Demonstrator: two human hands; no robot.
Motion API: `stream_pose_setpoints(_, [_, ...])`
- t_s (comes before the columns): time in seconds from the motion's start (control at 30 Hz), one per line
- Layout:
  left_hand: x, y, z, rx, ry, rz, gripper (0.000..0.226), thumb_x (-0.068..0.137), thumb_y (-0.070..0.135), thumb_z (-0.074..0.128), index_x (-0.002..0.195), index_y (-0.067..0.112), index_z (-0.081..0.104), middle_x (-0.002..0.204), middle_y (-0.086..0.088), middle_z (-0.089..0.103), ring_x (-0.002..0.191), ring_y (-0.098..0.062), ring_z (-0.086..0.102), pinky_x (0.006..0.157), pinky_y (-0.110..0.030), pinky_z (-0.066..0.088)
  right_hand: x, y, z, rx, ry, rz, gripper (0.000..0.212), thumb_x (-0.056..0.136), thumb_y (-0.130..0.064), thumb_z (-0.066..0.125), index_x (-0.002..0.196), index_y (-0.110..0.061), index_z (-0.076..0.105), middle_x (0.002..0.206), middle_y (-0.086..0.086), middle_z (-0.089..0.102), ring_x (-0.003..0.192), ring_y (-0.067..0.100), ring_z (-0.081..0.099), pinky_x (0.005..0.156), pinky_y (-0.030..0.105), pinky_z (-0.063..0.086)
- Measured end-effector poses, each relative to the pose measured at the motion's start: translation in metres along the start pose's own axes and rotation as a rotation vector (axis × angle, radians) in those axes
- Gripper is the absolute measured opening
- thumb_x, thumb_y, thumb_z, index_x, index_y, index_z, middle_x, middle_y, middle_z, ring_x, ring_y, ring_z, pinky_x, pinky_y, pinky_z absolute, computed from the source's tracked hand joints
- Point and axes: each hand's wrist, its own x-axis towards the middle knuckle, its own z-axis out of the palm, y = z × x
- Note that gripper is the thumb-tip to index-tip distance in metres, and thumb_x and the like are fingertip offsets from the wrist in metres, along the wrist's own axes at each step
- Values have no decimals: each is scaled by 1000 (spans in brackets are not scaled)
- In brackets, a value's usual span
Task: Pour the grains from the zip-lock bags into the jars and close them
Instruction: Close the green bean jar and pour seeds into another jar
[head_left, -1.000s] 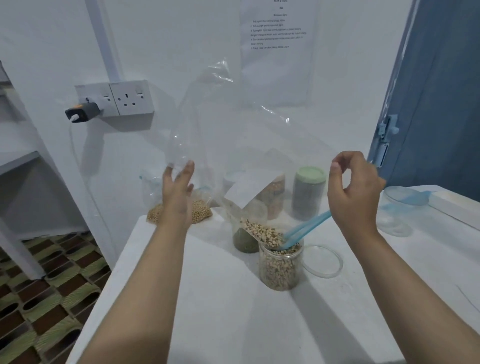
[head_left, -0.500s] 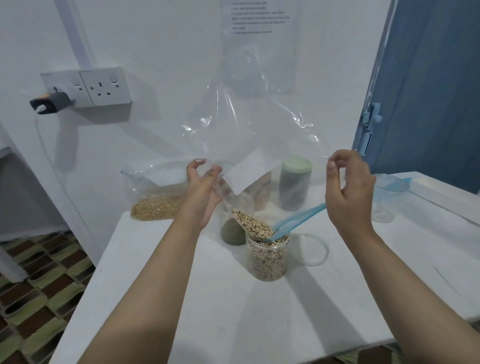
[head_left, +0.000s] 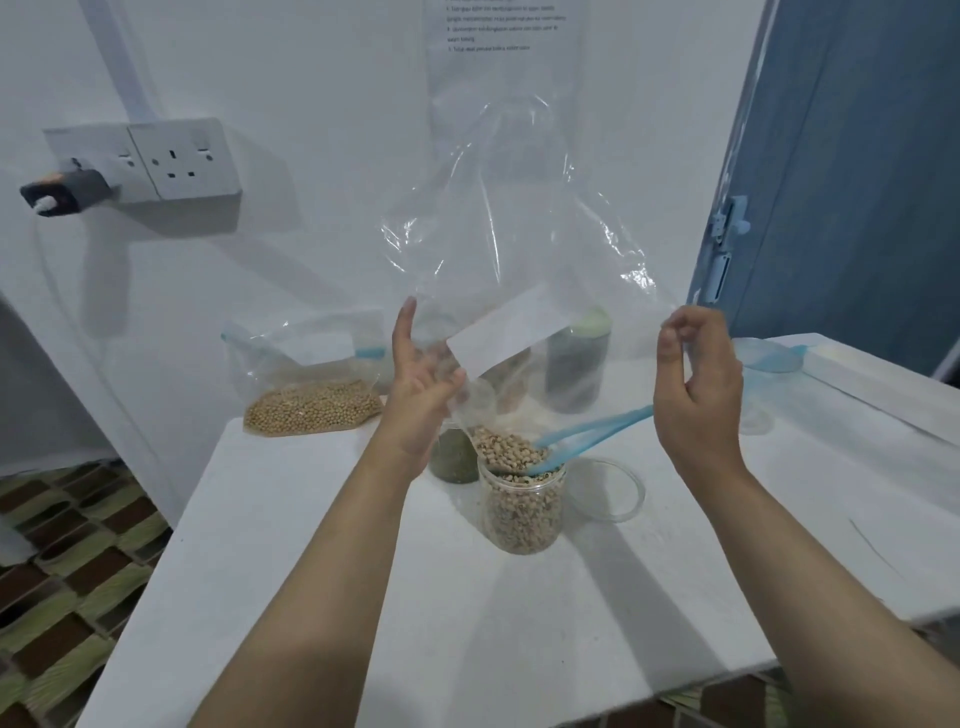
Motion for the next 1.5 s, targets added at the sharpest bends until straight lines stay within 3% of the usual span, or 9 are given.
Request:
stream_pose_setpoints(0.2, [1,-7,7,-37,170,-72,36,99,7,52,133,17,48,130,-2,62,122,-21,58,101,-31,49,-1,4,-6,42,7,43,17,105,-20,43,102,-37,45,92,-21,50,94,21,53,89,52,45])
stream_pose_setpoints(0.33, [-8,-22,12,9,106,-202,73,85,44,62,149,38,28,152,7,43,133,-18,51,107,-39,39,-4,5,-5,34,-6,41,21,105,-23,41,100,-43,41,91,-18,49,92,22,52,89,58,43])
stream_pose_setpoints(0.37, [-9,-24,13,7,122,-217,75,85,43,60,151,33,25,150,4,45,129,-18,54,107,-39,39,-4,6,-5,35,-9,47,18,105,-24,41,101,-41,41,91,-18,49,92,21,52,90,58,42])
stream_pose_setpoints(0.47, [-6,-26,17,-18,156,-189,41,97,30,53,136,19,50,126,1,66,111,-15,66,105,-46,46,0,6,-6,62,4,50,17,106,-24,41,102,-40,41,93,-12,51,93,22,52,89,55,44])
stream_pose_setpoints(0.6, [3,-15,28,-4,148,-149,17,102,24,48,112,25,61,107,7,71,98,-8,66,91,-35,51,5,8,-6,79,2,47,16,106,-23,40,101,-39,41,93,-4,51,91,23,51,85,51,46])
stream_pose_setpoints(0.93, [10,-12,36,22,164,-122,15,102,23,50,106,26,64,102,7,70,95,-10,65,92,-38,52,13,12,-2,143,-40,70,17,107,-25,38,99,-40,40,90,-3,49,82,22,47,78,36,41])
stream_pose_setpoints(1.1, [11,-9,34,38,189,-119,29,101,27,50,127,14,57,127,-9,62,110,-19,60,98,-43,50,17,13,-1,197,-59,90,16,107,-23,37,100,-36,40,86,-4,46,77,16,42,75,26,38])
stream_pose_setpoints(1.33, [13,-7,35,63,139,-63,24,102,27,46,121,19,57,109,4,66,93,-6,63,84,-29,53,19,13,1,210,-66,112,14,108,-23,36,101,-34,40,83,-13,45,73,6,40,70,15,37])
stream_pose_setpoints(1.5, [12,-9,33,8,155,-55,19,101,28,47,117,26,57,111,0,63,91,-8,62,95,-44,50,21,13,2,208,-66,103,19,107,-20,36,99,-37,40,83,-13,45,73,7,41,71,17,37])
